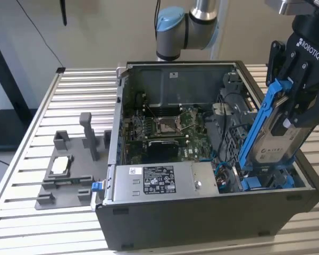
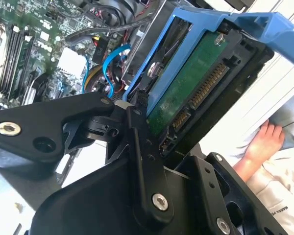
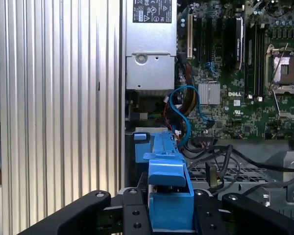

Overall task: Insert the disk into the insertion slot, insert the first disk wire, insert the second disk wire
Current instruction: 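Insert the disk into the insertion slot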

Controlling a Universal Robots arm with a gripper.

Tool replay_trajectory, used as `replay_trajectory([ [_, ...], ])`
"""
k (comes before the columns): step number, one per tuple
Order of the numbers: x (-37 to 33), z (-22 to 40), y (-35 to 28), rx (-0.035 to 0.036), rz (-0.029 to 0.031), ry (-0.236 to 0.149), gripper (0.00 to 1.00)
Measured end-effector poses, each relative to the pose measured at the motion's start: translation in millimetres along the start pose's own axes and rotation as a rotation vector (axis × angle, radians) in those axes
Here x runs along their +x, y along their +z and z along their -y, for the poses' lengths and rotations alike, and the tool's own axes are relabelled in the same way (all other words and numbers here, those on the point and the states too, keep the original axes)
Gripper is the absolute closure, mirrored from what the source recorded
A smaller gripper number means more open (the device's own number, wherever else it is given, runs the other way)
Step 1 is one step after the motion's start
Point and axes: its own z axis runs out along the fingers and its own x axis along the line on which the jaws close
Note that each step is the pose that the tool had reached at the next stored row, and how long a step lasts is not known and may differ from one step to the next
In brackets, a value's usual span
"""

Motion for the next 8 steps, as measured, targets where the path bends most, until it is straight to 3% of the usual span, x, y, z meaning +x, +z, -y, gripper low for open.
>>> replay_trajectory([
  [8,0.0,0.1,2.0,0.0,0.0001,0.0,0.67],
])
